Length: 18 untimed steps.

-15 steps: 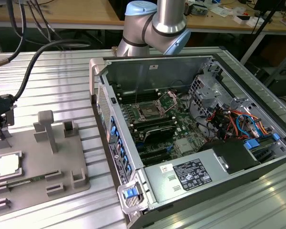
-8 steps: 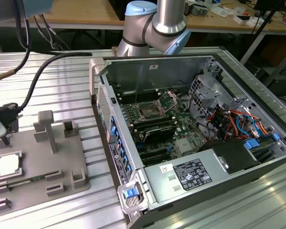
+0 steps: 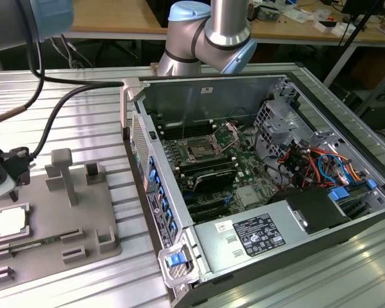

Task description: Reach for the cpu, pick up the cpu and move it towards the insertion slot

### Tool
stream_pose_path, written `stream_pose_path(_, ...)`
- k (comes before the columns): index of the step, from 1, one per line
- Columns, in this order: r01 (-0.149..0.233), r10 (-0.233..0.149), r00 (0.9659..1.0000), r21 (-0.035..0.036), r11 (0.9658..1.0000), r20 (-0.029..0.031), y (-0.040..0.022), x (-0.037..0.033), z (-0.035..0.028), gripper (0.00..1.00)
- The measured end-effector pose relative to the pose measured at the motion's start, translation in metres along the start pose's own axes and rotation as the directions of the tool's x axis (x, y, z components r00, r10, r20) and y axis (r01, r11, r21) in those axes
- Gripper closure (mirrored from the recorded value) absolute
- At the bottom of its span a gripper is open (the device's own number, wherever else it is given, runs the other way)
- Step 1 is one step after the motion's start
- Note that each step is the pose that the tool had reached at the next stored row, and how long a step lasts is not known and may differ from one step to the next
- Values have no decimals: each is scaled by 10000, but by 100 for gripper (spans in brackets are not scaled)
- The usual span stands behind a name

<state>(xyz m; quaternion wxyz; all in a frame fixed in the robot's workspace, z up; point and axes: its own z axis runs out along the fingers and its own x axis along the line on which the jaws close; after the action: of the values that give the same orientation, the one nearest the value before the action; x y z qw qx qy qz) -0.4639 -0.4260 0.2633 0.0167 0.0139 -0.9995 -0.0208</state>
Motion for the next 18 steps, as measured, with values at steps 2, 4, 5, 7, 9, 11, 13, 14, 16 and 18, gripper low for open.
stream_pose_path(2, 1, -1, 10000, -2, 10000, 1, -1, -1, 20, 34)
stream_pose_path(4, 0, 0, 10000, -6, 10000, 0, -2, -2, 42, 34)
stream_pose_path(5, 1, -1, 10000, -10, 10000, 1, -2, -2, 53, 34)
stream_pose_path(7, 1, -1, 10000, -20, 10000, 0, -4, -3, 76, 34)
stream_pose_path(9, 2, -2, 10000, -48, 10000, 0, -5, -4, 106, 34)
stream_pose_path(11, 2, -2, 10000, -60, 10000, 0, -5, -5, 109, 34)
stream_pose_path(13, 3, -3, 10000, -62, 10000, 1, -5, -5, 110, 34)
stream_pose_path(14, 3, -3, 10000, -63, 10000, 2, -5, -5, 110, 34)
stream_pose_path(16, 2, -2, 10000, -63, 10000, 1, -5, -4, 110, 34)
stream_pose_path(18, 3, -3, 10000, -63, 10000, 2, -5, -5, 110, 34)
